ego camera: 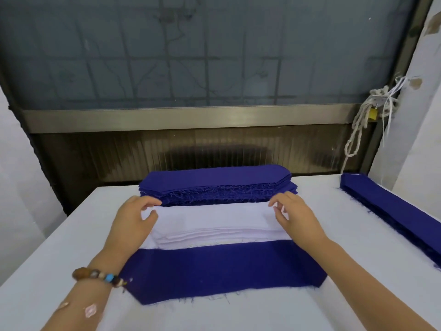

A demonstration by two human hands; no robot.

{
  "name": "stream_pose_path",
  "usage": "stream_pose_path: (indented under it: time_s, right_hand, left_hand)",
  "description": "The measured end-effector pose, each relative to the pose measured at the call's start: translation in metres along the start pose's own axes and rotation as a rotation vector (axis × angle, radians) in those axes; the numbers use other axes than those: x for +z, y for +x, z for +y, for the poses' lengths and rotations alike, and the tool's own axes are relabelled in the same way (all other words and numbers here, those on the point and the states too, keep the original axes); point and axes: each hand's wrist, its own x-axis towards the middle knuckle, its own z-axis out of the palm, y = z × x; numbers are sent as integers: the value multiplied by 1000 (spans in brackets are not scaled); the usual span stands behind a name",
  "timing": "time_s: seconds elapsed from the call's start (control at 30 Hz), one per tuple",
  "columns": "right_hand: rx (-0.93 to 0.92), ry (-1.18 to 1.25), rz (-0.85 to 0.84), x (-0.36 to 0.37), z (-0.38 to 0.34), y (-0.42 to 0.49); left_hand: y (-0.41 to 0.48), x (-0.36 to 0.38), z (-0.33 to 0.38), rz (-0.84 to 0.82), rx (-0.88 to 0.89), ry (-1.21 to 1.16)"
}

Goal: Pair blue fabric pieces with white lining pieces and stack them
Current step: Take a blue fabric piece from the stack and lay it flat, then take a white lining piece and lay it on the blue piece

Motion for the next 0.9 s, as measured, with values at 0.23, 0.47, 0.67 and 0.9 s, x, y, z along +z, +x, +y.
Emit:
stream_pose_path:
  time_s: [0.23,0.47,0.67,0.9]
  right_hand:
    - [-83,26,-88,29,-43,77]
    - [-5,122,-184,72,-57,129]
    - [108,154,-172,90,-49,160]
    - [75,-26,-258,98,-42,184]
  left_hand:
    - [60,45,23,-56,46,26]
    - [94,91,28,-103,69,8]
    - [119,110,17,27,11,47]
    - [143,116,10,-115,-9,463]
